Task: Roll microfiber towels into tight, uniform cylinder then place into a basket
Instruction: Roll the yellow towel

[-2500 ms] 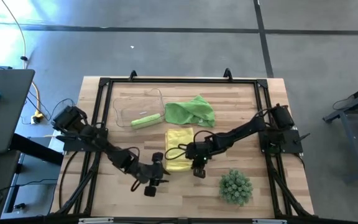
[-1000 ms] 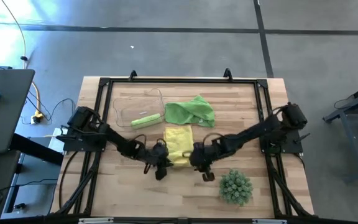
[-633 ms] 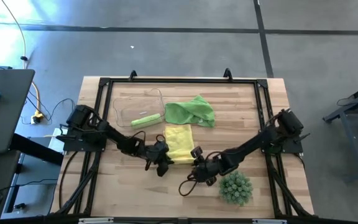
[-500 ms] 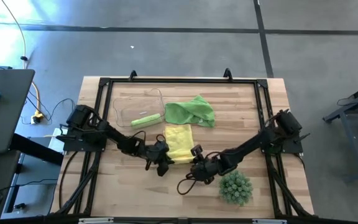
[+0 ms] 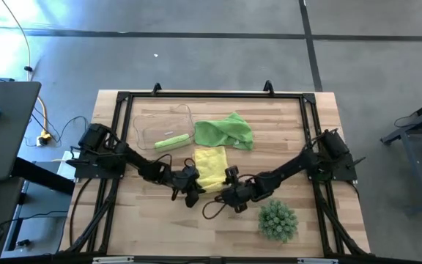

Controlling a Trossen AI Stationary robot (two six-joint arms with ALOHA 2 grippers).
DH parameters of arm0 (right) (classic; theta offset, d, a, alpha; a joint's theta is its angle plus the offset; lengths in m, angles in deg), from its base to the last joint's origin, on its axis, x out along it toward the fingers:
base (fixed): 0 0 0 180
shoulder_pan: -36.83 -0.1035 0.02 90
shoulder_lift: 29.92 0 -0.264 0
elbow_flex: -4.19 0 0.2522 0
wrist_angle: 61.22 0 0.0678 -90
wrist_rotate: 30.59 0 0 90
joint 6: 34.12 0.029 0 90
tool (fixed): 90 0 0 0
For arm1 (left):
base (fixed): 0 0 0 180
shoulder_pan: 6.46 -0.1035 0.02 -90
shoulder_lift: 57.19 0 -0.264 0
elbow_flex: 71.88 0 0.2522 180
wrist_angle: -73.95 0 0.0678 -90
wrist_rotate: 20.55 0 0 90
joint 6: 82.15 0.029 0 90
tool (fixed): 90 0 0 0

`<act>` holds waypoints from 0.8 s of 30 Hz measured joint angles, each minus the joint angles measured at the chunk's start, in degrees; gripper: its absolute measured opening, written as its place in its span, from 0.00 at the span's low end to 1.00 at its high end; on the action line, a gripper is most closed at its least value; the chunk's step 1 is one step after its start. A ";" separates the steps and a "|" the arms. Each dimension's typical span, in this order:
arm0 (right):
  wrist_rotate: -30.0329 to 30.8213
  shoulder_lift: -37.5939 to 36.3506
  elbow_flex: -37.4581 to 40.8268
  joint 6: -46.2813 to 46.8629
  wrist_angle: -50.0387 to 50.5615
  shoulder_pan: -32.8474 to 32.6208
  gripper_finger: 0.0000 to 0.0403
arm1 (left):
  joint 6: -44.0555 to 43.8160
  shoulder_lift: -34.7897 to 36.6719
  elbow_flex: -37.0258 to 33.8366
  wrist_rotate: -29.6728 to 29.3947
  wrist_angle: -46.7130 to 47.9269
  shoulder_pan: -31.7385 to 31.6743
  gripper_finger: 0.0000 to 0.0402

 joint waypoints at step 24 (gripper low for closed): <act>-12.55 0.57 1.09 16.22 2.58 4.35 0.46 | 32.90 20.18 -0.22 -2.22 15.36 2.84 0.44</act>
